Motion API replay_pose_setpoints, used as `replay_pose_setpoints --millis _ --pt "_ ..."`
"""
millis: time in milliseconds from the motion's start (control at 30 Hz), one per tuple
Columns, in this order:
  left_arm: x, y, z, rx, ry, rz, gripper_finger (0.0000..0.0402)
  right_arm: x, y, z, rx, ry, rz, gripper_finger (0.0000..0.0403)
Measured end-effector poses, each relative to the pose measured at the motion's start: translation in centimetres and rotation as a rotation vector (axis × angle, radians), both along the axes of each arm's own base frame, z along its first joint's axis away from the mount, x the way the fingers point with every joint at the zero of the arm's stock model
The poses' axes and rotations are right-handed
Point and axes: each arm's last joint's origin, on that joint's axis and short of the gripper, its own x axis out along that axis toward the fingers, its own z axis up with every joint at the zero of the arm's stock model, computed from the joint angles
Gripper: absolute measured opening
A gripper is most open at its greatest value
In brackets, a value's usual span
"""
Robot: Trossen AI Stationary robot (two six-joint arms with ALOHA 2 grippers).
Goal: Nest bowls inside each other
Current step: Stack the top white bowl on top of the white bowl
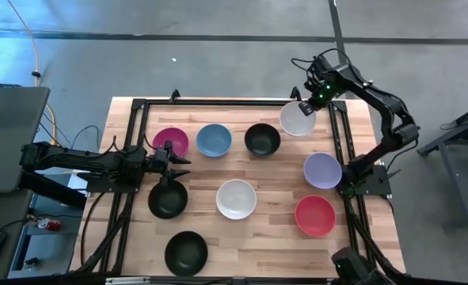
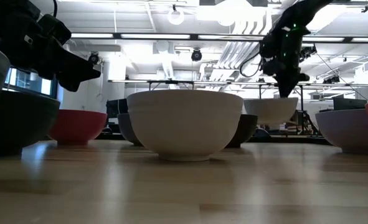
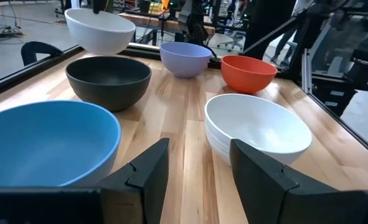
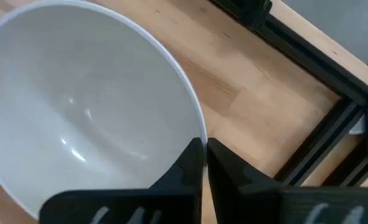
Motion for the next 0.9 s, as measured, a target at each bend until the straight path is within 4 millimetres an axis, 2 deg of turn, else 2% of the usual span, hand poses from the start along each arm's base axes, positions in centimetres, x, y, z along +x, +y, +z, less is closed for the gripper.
replay_pose_setpoints --millis 167,500,900 --pt "0.0 0.0 0.0 0.0 -0.004 0.0 0.0159 1.0 1.4 1.6 0.038 -0.037 0.031 0.0" --pt "0.0 0.0 0.1 0.001 -0.009 0.001 0.0159 5.6 5.1 4.6 0.064 -0.131 0.144 0.0" --pt "0.0 0.1 0.1 0.03 -0.005 0.026 0.0159 10.6 11.2 5.3 0.129 -0.217 0.215 0.0"
